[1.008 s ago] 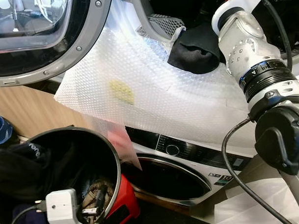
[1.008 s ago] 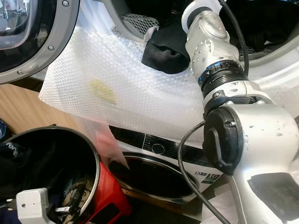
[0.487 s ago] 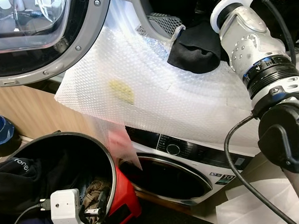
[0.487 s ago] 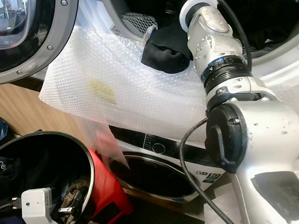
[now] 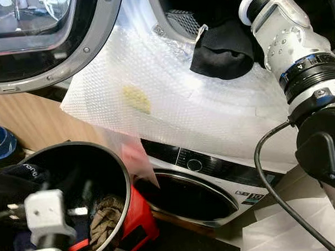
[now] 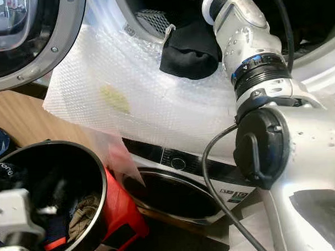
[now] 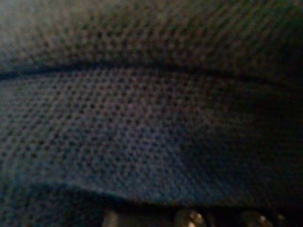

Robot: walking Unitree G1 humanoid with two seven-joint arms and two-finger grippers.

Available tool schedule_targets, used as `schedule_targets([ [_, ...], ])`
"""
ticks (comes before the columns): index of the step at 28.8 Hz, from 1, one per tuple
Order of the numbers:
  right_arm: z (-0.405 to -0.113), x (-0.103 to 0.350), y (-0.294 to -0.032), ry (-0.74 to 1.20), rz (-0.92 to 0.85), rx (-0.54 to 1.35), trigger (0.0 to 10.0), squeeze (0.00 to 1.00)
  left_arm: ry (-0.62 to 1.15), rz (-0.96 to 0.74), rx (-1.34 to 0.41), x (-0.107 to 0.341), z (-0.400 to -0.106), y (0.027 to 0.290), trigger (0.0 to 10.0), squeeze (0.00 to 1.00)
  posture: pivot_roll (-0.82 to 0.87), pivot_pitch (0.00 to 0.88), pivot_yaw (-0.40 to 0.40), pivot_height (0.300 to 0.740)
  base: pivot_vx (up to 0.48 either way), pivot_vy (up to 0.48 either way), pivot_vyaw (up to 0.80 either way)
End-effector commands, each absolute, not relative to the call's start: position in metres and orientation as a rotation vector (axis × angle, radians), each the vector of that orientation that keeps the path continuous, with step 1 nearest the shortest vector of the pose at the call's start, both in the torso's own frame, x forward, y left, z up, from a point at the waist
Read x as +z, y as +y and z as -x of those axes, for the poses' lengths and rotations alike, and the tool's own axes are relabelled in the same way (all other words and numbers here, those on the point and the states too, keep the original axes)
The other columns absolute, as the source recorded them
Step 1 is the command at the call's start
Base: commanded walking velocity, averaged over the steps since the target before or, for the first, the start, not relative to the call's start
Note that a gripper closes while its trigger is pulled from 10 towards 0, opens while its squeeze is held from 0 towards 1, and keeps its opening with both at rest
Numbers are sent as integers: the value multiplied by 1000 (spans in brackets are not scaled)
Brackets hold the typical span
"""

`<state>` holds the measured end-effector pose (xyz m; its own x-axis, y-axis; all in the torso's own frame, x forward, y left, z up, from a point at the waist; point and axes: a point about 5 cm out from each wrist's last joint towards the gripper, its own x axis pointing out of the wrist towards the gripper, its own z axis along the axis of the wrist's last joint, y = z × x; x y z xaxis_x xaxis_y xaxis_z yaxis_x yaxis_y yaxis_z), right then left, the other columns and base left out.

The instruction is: Clothes washing

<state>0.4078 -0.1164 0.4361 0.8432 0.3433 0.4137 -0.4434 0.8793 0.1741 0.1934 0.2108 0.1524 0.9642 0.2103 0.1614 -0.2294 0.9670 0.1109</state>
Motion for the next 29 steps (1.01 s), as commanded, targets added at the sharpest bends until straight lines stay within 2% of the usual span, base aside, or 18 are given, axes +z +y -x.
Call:
schedule_targets([
  [1,-403,448,-117,-430,-267,457,10000,1000,-151,-162,219,152,-191,208,10000,0,162,222,-107,740,0,0,0],
  [9,-400,454,-126,-445,-152,448,10000,1000,-122,-135,210,143,-191,200,10000,0,140,223,-111,740,0,0,0],
  [10,-400,455,-129,-444,-142,438,10000,824,-120,-132,207,142,-192,198,10000,0,136,224,-110,740,0,0,0],
  [11,-400,456,-132,-446,-128,426,10000,380,-116,-127,202,141,-192,197,10000,0,133,225,-109,740,0,0,0],
  [12,-399,457,-136,-447,-125,420,10000,0,-113,-123,198,140,-192,196,10000,0,129,225,-110,740,0,0,0],
  [17,-396,461,-152,-460,-132,436,10000,0,-96,-108,188,136,-192,193,10000,0,107,226,-108,740,0,0,0],
  [20,-398,457,-164,-437,21,335,10000,0,-90,-103,185,135,-195,193,10000,0,96,226,-106,740,0,0,0],
  [21,-398,457,-164,-437,21,335,10000,0,-90,-103,185,135,-195,193,10000,0,96,226,-106,740,0,0,0],
  [23,-399,456,-172,-442,127,222,10000,0,-87,-99,182,134,-196,193,10000,0,91,224,-106,740,0,0,0],
  [27,-396,466,-177,-488,60,111,10000,0,-84,-94,182,133,-197,191,10000,0,100,216,-110,740,0,0,0],
  [29,-395,471,-174,-496,-44,110,10000,0,-82,-79,196,132,-196,192,10000,0,109,213,-113,740,0,0,0],
])
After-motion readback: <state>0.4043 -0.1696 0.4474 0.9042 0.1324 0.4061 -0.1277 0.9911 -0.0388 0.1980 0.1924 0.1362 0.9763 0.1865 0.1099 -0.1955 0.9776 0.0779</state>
